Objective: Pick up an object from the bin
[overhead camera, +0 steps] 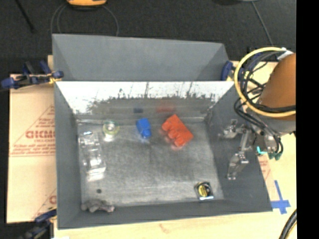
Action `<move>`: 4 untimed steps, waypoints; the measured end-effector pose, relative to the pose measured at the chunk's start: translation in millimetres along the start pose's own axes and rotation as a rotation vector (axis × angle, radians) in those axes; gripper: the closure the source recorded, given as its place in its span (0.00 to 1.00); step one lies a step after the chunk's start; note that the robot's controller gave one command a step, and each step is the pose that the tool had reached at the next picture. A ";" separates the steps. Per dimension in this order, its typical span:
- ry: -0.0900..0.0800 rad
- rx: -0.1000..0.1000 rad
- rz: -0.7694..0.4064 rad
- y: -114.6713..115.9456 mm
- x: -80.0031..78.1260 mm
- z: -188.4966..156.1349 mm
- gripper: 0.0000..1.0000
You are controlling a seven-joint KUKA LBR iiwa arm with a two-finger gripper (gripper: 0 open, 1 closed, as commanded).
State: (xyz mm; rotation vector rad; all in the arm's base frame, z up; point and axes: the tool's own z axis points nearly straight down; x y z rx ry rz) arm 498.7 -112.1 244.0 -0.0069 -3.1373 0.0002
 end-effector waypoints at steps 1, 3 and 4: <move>-0.014 0.005 -0.398 -10.8 -4.1 171.4 0.00; -0.028 0.013 -0.613 19.5 18.1 168.1 1.00; -0.013 0.007 -0.942 48.1 -4.2 18.0 1.00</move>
Offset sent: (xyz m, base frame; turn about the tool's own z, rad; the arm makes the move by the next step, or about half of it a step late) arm 0.0002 -0.0096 -0.1740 -0.3986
